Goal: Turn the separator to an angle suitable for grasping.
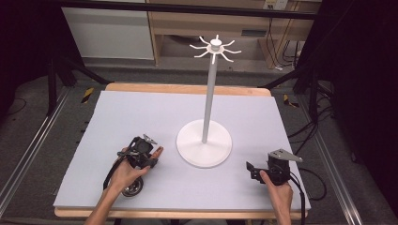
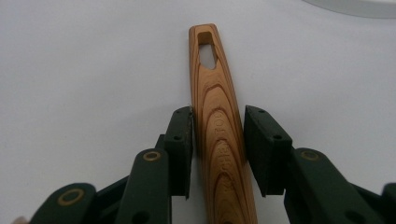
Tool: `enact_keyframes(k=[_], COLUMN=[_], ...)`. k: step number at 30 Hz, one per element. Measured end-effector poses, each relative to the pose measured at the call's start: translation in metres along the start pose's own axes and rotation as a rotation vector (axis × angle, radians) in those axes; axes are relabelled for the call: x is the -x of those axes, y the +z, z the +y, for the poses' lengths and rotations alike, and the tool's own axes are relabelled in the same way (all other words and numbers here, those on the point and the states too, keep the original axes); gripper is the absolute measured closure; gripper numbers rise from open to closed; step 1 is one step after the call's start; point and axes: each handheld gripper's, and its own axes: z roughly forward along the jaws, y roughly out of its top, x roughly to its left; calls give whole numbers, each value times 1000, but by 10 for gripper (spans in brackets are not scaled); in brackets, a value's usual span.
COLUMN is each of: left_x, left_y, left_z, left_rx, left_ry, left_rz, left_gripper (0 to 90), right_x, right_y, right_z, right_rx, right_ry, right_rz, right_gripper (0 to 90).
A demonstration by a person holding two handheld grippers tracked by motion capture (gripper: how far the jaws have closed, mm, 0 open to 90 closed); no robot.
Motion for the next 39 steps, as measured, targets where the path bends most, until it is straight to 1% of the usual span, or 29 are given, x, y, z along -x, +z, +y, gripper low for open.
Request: enact_keyframes(k=[5,9,12,15,18,21,23,25,26,30,32,33,36,38,39], left_x=[0,-2,-3,-4,-5,-5,-6,-7,-7,-4,-3,-4,-4,-4,-4], left_y=[0,0,0,0,0,0,0,0,0,0,1,0,1,1,1], left_z=[3,1,1,3,4,5,5,7,7,7,7,8,11,10,9], left_rx=[-19,-5,-6,-11,-25,-28,-30,-46,-51,-46,-50,-61,-75,-69,-61], left_ry=[-17,-25,-41,-41,-40,-31,-37,-29,-23,-14,-14,-9,-11,-10,-16], left_rz=[2,-4,-12,-11,-20,-17,-25,-31,-29,-17,-15,-13,-11,-9,-14], left_gripper=[622,640,650,666,670,670,670,669,668,665,661,662,669,671,671], right_x=[0,0,0,0,0,0,1,0,0,0,0,0,-1,0,0], right_y=[0,0,0,0,0,0,0,1,1,0,1,1,1,1,1], right_z=[0,0,0,0,0,0,0,0,0,0,0,0,0,0,0], right_rx=[0,-2,-3,-7,-4,-6,-5,-8,-9,-9,-12,-12,-18,-16,-15], right_ry=[-1,1,1,3,1,0,0,2,1,5,5,6,10,9,5], right_rz=[1,0,0,3,1,2,2,5,7,7,11,14,17,17,16], right_gripper=[53,53,54,53,53,53,53,53,53,53,53,53,53,53,53])
